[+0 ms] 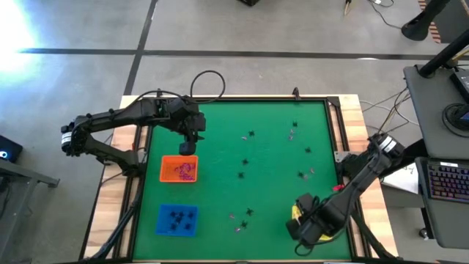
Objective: Sort Halloween decoration
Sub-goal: Put the white skeleton toy into the yellow bin, then put the black spider toy into the blue bin
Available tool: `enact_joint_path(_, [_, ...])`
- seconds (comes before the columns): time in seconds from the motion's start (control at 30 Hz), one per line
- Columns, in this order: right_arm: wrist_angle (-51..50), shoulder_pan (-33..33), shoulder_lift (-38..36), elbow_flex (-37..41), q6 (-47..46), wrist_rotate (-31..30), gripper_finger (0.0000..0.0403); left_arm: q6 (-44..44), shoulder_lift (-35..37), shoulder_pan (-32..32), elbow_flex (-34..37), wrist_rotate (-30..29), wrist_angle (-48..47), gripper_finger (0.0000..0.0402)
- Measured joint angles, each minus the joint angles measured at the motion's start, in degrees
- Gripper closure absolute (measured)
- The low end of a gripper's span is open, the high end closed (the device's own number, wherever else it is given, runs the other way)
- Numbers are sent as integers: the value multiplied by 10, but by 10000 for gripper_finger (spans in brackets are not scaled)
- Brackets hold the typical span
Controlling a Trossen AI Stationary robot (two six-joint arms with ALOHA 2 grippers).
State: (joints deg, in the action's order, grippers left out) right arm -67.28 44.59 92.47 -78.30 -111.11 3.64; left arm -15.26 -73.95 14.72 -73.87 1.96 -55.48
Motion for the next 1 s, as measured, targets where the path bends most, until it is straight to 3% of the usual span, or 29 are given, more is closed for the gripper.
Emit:
enact_joint_path(0.33, [-53, -1, 4, 3, 1, -6, 322, 25, 0, 0, 0, 0, -2, 271])
enact_joint_path(0.57, [-76, -21, 4, 3, -27, -119, 321, 25, -10, 0, 0, 1, -1, 269])
enact_joint_path(0.8, [-82, -64, 0, 5, 10, -144, 321, 28, -80, -3, 1, 2, 4, 241])
enact_joint_path(1.0, [-146, -87, -1, 6, 1, -144, 321, 45, -147, -21, -4, 20, 16, 226])
